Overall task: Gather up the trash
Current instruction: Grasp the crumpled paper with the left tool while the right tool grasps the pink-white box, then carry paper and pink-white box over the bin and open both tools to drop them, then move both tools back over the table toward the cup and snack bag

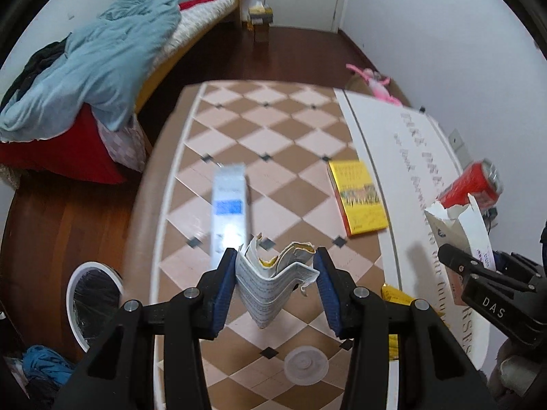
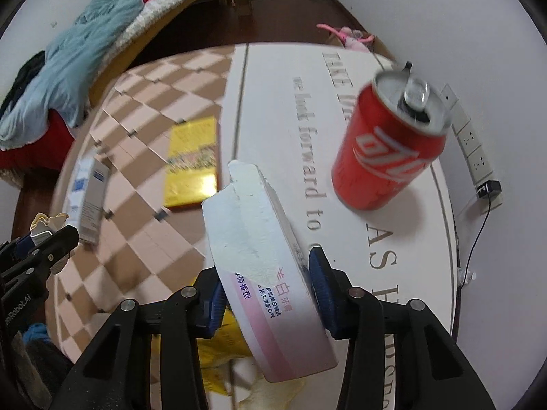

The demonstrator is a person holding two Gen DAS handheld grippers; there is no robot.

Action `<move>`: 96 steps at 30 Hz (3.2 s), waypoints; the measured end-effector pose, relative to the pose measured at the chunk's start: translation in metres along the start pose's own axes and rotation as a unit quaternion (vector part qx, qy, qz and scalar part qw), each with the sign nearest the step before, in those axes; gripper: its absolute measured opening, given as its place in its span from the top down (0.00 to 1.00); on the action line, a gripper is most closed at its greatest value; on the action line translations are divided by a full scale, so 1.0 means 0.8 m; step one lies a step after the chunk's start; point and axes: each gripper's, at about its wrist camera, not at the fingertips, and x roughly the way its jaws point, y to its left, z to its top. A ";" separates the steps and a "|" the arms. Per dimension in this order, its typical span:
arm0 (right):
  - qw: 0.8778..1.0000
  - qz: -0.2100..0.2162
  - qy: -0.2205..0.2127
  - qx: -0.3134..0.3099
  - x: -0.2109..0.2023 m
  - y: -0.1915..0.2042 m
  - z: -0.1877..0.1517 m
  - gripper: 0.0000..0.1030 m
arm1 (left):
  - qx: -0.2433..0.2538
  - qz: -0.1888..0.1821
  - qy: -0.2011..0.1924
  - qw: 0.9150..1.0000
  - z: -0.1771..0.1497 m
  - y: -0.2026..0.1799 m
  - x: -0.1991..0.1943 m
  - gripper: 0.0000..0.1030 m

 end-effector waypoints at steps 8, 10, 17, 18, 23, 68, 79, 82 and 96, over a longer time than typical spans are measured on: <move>0.998 0.031 -0.050 -0.006 -0.069 0.045 0.012 0.56 | -0.027 0.009 -0.054 0.998 0.008 0.053 -0.071 0.59; 0.997 0.042 -0.061 -0.010 -0.085 0.061 0.014 0.56 | -0.034 0.014 -0.065 0.997 0.007 0.073 -0.090 0.59; 0.990 0.091 -0.097 -0.046 -0.140 0.152 0.014 0.56 | -0.057 0.040 -0.102 0.992 -0.004 0.153 -0.153 0.59; 0.989 0.099 -0.099 -0.052 -0.145 0.167 0.013 0.56 | -0.060 0.047 -0.106 0.991 -0.007 0.170 -0.161 0.59; 0.981 0.146 -0.097 -0.086 -0.156 0.262 0.001 0.56 | -0.091 0.075 -0.110 0.987 -0.030 0.259 -0.185 0.59; 0.959 0.135 0.115 -0.221 0.114 0.626 -0.118 0.03 | -0.297 0.150 0.105 0.937 -0.228 0.558 -0.022 0.03; 0.958 0.123 0.084 -0.246 0.056 0.603 -0.137 0.03 | -0.269 0.165 0.070 0.946 -0.217 0.518 -0.076 0.03; 0.958 0.130 0.076 -0.245 0.037 0.597 -0.137 0.03 | -0.263 0.168 0.055 0.949 -0.211 0.506 -0.098 0.03; 0.958 0.187 0.007 -0.218 -0.097 0.526 -0.127 0.03 | -0.217 0.167 -0.028 0.961 -0.178 0.421 -0.210 0.03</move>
